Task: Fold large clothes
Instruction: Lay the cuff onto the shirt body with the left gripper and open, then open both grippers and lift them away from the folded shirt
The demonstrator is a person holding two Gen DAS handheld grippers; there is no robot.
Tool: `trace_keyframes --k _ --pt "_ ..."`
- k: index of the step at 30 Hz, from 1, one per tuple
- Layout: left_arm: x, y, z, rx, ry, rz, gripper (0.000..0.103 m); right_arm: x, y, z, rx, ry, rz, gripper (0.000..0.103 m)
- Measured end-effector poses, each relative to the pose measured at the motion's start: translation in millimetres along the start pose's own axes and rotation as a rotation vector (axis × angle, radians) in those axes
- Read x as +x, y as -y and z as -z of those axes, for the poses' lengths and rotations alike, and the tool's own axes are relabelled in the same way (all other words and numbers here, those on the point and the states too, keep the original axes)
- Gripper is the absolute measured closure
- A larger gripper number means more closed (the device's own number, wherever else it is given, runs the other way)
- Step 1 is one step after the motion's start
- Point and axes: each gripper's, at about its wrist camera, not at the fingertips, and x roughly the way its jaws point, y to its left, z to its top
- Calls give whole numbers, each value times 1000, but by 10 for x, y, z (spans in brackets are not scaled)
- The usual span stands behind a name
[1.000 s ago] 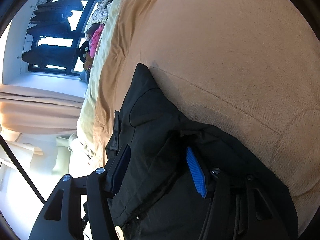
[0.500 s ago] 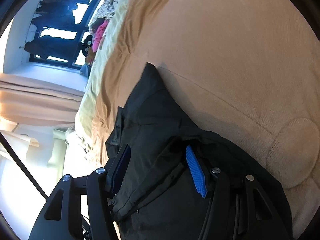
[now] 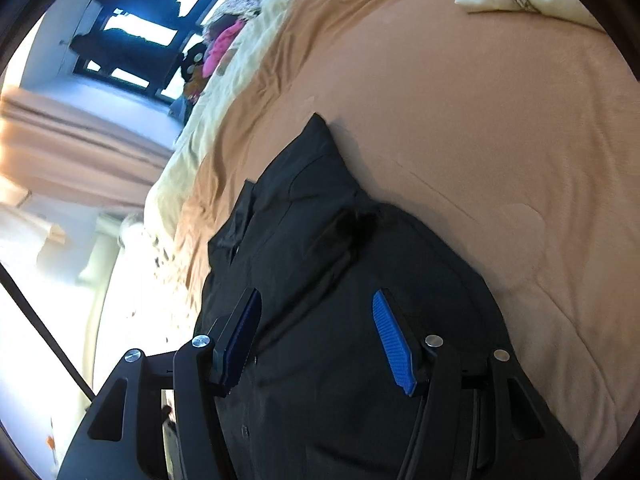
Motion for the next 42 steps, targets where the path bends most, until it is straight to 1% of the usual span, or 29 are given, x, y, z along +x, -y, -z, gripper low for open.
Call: trace_keyframes --k 2,5,7,10,11,12,15,17,18,19,21,22,24,27,29,31,35,38,40,41,42 --pt "-220 -57 126 -21 12 13 45 -149 -43 103 -37 4 18 47" --pt "-509 -96 291 -53 32 37 45 -361 -96 271 -90 -14 29 47" --pt "-740 -72 413 -54 57 77 45 -505 -101 344 -105 -17 42 47" --pt "-1044 -34 574 -58 107 94 44 -749 -102 427 -121 -18 46 46" --pt "-1148 -30 639 -65 125 102 39 -829 -114 457 -132 -19 49 47" --pt "-1263 -31 710 -74 144 116 32 -907 -137 489 -150 -17 52 46" --pt "-1537 -65 889 -106 205 151 24 -1165 -176 639 -204 -12 49 46" --pt "-1718 -76 1019 -123 237 176 22 -1284 -174 723 -224 -16 46 42" --pt "-1777 -71 1059 -122 248 193 21 -1347 -165 760 -234 -14 51 38" --pt "-1873 -61 1134 -113 264 213 20 -1422 -152 798 -241 -8 53 36" --pt "-2025 -50 1246 -96 297 209 19 -1546 -125 852 -245 10 57 34" --pt "-2085 -49 1284 -89 311 200 19 -1607 -121 877 -249 21 62 25" --pt "-2238 -51 1406 -77 347 196 16 -1743 -132 934 -261 56 74 11" --pt "-2383 -90 1546 -84 387 206 12 -1947 -142 1041 -289 93 85 8" --pt "-2453 -117 1642 -79 404 191 11 -2053 -160 1127 -313 95 83 0" --pt "-2502 -139 1723 -80 413 189 11 -2156 -195 1204 -355 108 74 0" --pt "-2556 -200 1894 -99 397 203 11 -2386 -240 1402 -505 195 109 0" --pt "-2592 -226 2035 -97 398 201 11 -2465 -162 1557 -550 208 139 0" --pt "-2603 -249 2150 -98 403 189 8 -2492 -75 1639 -562 212 150 0" --pt "-2606 -259 2207 -101 404 186 2 -2513 -36 1698 -573 219 157 0" --pt "-2599 -274 2262 -104 407 186 0 -2533 -15 1746 -581 227 158 0"
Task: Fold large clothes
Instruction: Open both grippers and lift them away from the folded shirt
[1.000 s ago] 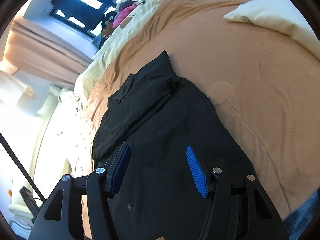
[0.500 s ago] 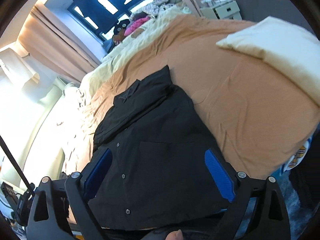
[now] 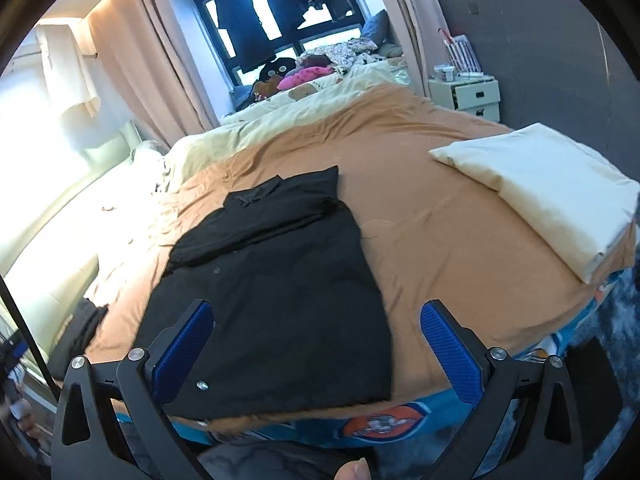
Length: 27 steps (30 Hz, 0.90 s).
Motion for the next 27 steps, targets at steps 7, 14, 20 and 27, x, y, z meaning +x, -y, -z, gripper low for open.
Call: trace_keyframes --k 7,14,20,27 --pt "-14 -147 339 -29 -42 -7 0 -113 181 353 -7 -34 62 0" --pt "172 -345 583 -48 -105 -9 1 -6 305 611 5 -101 6 0" --pt "595 -592 746 -143 -192 36 20 295 413 772 64 -167 -24 0" --pt "1136 -828 876 -237 -293 54 36 722 504 666 128 -231 -115 20"
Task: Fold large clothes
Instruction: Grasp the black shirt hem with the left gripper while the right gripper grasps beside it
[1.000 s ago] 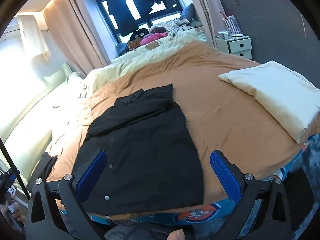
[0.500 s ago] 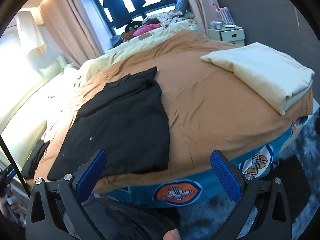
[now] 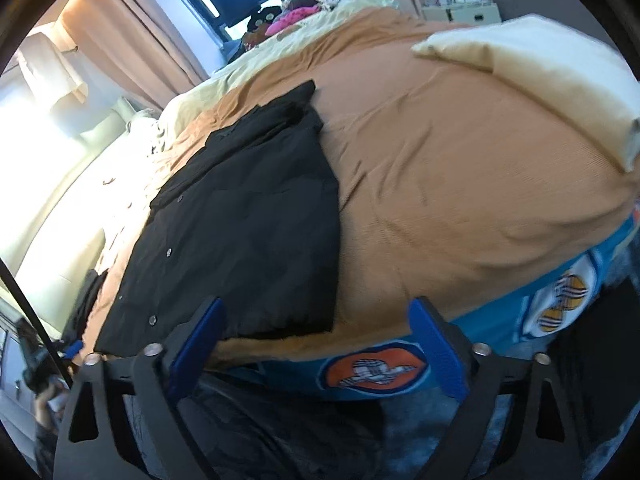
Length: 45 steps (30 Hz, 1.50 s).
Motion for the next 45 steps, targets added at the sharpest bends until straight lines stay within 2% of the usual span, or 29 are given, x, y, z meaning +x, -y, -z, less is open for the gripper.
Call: trace_keyframes --k 1,5,7,10,12,15,16,18,22,24,25,26,27,28,29,30,31,33,40,45 --pt "77 -30 -15 -10 -14 2 37 83 18 -23 18 -16 -16 25" --pt "344 -152 -26 -41 -78 10 44 336 163 -149 72 -55 -67 27" --pt "384 -203 -13 -53 -81 21 44 448 228 -163 95 -71 -87 27" --pt "384 -244 -14 -85 -79 51 45 455 331 -216 108 -44 -115 27" --pt "388 -263 -1 -123 -91 88 45 482 369 -226 133 -44 -141 27" --pt "379 -306 27 -204 -118 201 45 560 428 -205 179 -59 -208 27" --pt "376 -312 44 -222 -124 224 45 578 428 -183 194 -73 -250 33" --pt "365 -289 100 -245 -128 243 45 608 399 -125 195 -99 -289 36" --pt "338 -254 136 -255 -120 237 45 645 339 -52 169 -94 -254 36" --pt "326 -193 139 -249 -114 206 45 648 311 -76 178 -81 -233 36" --pt "320 -154 139 -240 -107 179 46 663 282 -101 173 -75 -214 36" --pt "343 -119 130 -237 -99 158 52 671 237 -116 158 -65 -182 36" --pt "360 -102 134 -236 -92 136 60 667 183 -111 146 -57 -160 40" --pt "380 -88 148 -238 -84 100 65 675 136 -115 137 -48 -125 53" --pt "382 -86 156 -242 -78 78 77 675 95 -106 126 -35 -71 61" --pt "359 -91 165 -249 -68 66 82 601 24 -82 117 -29 -44 76" --pt "339 -89 174 -255 -59 70 84 594 -3 -76 112 -24 -24 84" --pt "264 -47 180 -235 -39 59 89 545 -54 -59 106 -19 -4 90" --pt "-134 146 140 -177 53 57 92 117 -409 -26 9 62 44 96" --pt "-526 270 137 -140 111 81 93 -172 -576 87 -38 101 39 96"
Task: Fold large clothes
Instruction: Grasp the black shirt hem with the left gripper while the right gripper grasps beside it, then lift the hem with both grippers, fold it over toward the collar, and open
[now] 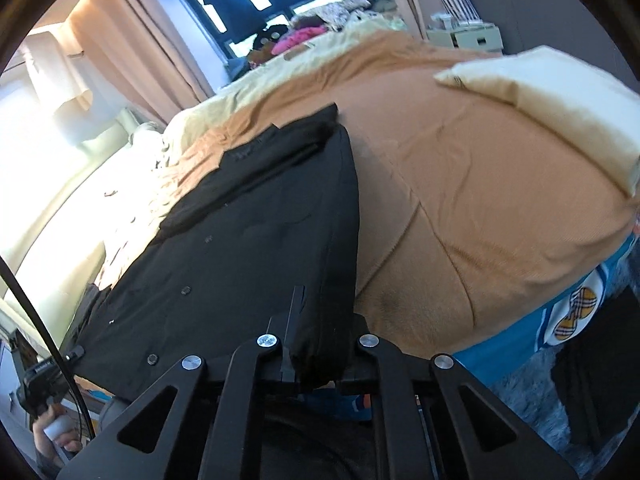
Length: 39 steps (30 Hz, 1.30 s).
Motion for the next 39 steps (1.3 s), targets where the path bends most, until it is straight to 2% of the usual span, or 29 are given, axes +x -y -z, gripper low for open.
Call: trace_keyframes --k 11,24,29,33,39 --pt "-743 243 164 53 77 70 93 -722 -53 274 -102 81 -22 97" --pt "-1520 574 412 151 159 157 93 -1446 125 554 -170 144 -59 97" --pt "-1596 681 300 173 193 165 93 -1574 161 575 -187 170 -87 97" --pt "-1516 706 137 171 201 162 93 -1492 259 499 -167 183 -99 97" --pt "-1365 806 -199 179 225 163 93 -1299 329 189 -136 211 -120 97"
